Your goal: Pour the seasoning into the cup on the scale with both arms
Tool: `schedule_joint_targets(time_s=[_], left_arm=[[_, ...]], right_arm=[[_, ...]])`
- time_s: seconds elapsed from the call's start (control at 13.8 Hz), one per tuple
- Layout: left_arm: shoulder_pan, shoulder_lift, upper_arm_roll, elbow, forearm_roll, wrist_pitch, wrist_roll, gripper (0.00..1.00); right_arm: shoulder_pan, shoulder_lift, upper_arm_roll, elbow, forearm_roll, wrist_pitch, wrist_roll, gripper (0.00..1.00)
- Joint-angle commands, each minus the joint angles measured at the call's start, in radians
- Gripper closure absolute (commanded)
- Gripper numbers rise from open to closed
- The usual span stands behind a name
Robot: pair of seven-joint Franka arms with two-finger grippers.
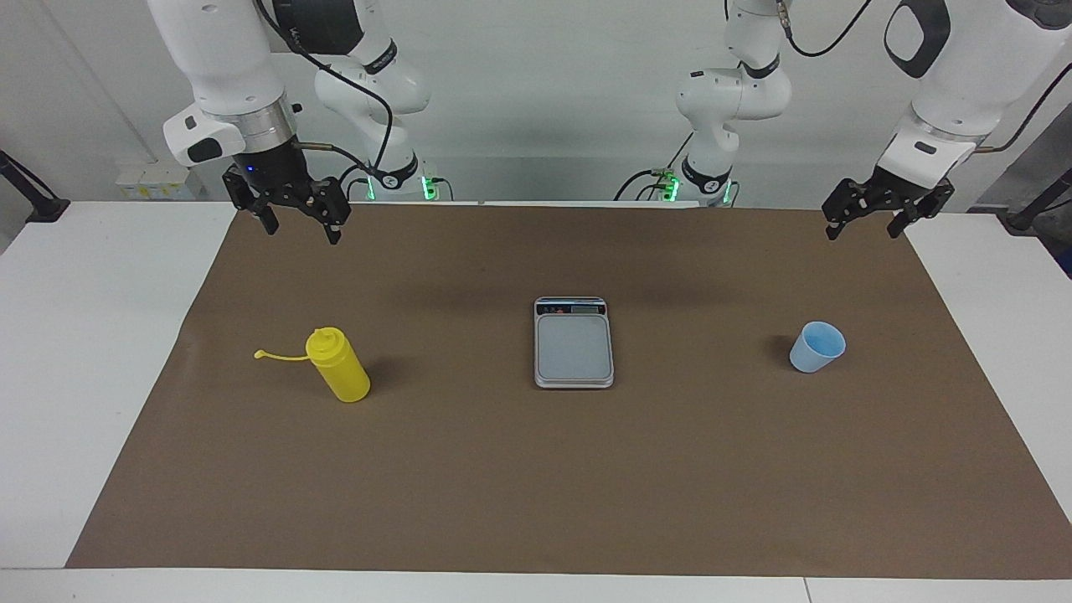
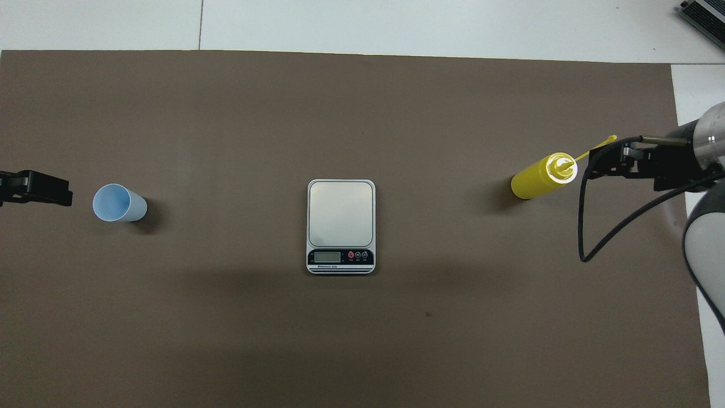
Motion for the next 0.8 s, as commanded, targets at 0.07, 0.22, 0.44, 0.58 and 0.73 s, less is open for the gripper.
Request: schedule_joint_targets(time_s=[0.07,0.22,0.44,0.58,0.73], left_arm=[[0.002,-0.045,0.013,-0.121,0.012,0.137,0.008,0.00],[0.004,-0.063,0.016,-0.200,0.014,0.210,0.008,0.00],[0.010,-0.057,0.033,-0.283,0.014,0.328,0.010,0.00],[0.013,-0.026,0.045,-0.324,0.014,0.398,0.011,0.00],[0.014,0.027,0.073,-0.347,0.014,0.480,0.014,0.00]], right_arm=[[-0.011,-0.022,0.009,-0.022,0.014,0.000,-0.022,0.00],[-0.010,-0.022,0.008,-0.022,0.014,-0.001,-0.022,0.00],[-0.010,-0.022,0.008,-0.022,0.014,-0.003,-0.022,0.00],[-0.010,-0.022,0.008,-0.022,0.014,-0.003,-0.022,0.00],[-0.019,-0.022,0.008,-0.022,0.014,-0.004,-0.023,0.00]])
